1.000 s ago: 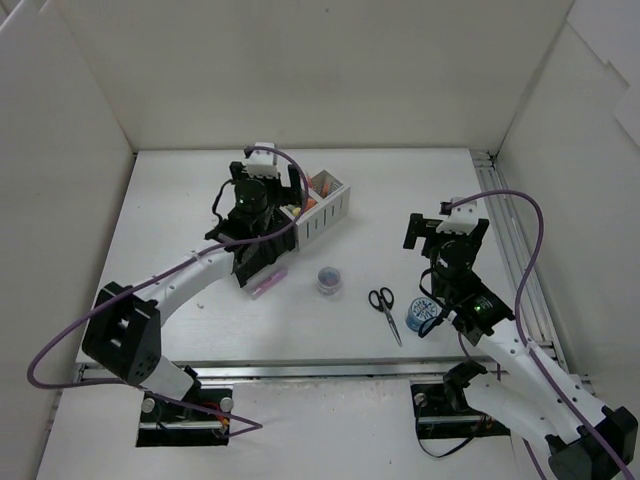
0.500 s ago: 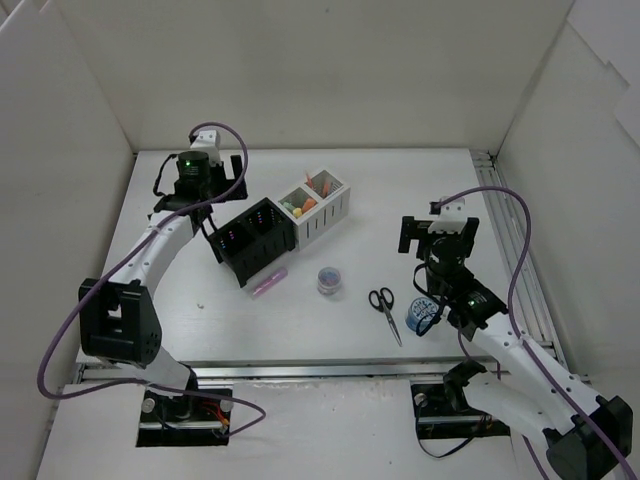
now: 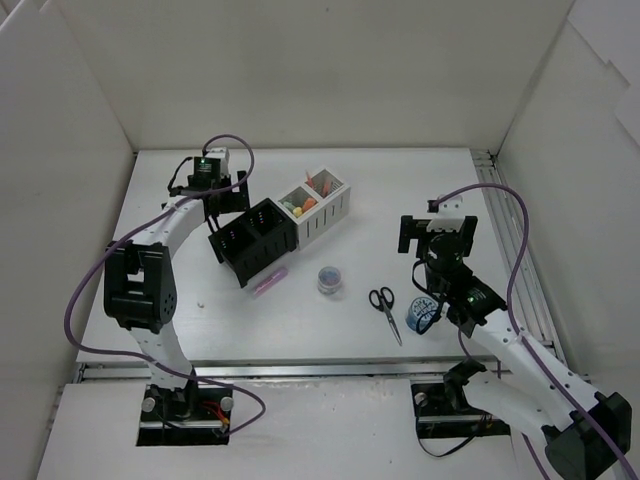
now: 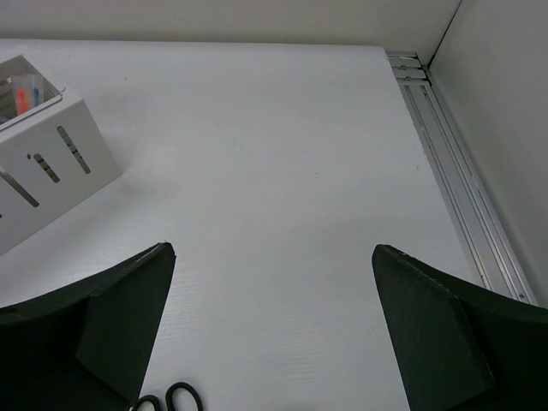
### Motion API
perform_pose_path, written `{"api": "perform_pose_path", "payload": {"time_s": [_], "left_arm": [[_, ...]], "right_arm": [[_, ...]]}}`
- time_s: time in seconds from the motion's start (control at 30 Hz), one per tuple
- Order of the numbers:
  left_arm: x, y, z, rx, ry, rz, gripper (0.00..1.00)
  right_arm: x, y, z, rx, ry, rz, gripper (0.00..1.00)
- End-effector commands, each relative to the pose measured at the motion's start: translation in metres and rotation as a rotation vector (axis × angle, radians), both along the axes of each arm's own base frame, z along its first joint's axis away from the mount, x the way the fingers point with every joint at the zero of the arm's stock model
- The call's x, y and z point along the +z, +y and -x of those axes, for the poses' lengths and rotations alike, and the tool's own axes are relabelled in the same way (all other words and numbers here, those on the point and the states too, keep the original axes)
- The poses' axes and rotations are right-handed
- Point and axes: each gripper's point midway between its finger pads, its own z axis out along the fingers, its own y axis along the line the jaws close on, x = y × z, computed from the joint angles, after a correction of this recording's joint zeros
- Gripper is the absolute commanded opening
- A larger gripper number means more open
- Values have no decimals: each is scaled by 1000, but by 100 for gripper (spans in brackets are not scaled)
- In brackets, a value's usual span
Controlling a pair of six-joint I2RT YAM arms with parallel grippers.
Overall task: Sort the stationery into containers
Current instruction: Move the storage box to the center of the board.
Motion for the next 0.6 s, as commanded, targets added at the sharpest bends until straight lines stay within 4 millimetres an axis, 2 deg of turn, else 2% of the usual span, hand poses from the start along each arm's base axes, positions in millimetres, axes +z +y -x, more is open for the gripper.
{"api": "perform_pose_path", "payload": {"time_s": [0.0, 0.57], "left_arm": [[33, -11, 0, -41, -77, 25, 99], [30, -21, 16, -15, -68, 38, 99]], "right_arm": [[36, 1, -8, -15, -95, -66, 98], [36, 0, -7, -18, -100, -67, 98]]}}
